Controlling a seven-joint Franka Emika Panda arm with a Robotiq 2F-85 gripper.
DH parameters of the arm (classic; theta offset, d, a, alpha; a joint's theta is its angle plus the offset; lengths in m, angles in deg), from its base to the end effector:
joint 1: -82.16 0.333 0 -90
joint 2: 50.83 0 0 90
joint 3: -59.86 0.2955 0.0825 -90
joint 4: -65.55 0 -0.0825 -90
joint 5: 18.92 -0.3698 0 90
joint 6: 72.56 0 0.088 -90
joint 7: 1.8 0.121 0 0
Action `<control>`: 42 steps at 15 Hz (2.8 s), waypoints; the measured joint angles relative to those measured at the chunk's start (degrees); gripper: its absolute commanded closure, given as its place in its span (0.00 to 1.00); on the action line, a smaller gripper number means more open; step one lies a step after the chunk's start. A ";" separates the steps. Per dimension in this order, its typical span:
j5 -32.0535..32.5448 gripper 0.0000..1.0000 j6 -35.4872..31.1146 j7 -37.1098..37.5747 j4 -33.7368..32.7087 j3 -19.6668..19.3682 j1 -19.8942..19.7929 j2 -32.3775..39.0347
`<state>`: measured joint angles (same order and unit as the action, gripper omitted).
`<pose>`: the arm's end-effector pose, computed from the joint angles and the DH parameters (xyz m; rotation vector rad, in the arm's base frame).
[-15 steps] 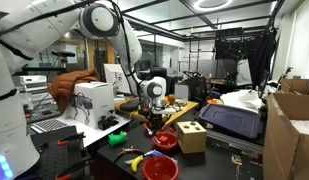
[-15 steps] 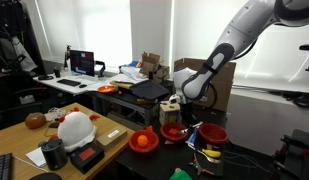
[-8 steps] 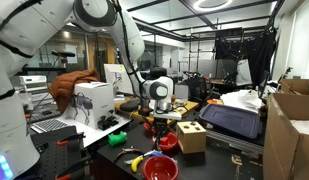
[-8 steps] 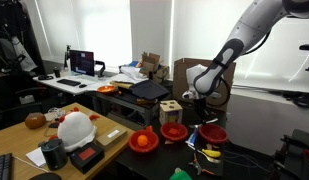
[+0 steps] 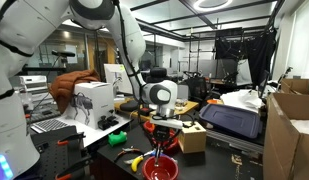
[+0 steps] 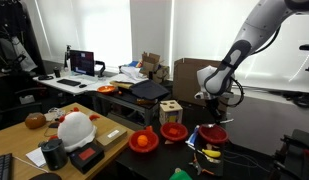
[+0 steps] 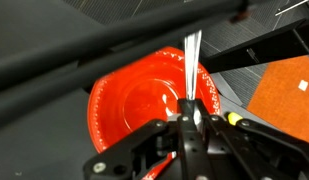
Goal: Put the fork inside the bowl
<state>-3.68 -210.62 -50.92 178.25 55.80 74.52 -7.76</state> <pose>0.5245 -0.1164 0.0486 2.7764 1.3257 -0.5693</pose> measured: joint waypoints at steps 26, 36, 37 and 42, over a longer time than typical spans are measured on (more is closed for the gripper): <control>20.26 0.51 1.26 17.95 0.48 -1.71 8.59 5.47; 15.13 0.00 -5.22 4.38 -0.29 9.68 1.67 2.82; 13.69 0.00 -5.05 1.23 -0.30 10.67 1.15 1.92; 6.39 0.00 -1.92 -11.91 -0.22 13.76 -0.09 -3.28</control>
<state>2.70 -212.54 -62.83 178.03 69.55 74.43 -11.03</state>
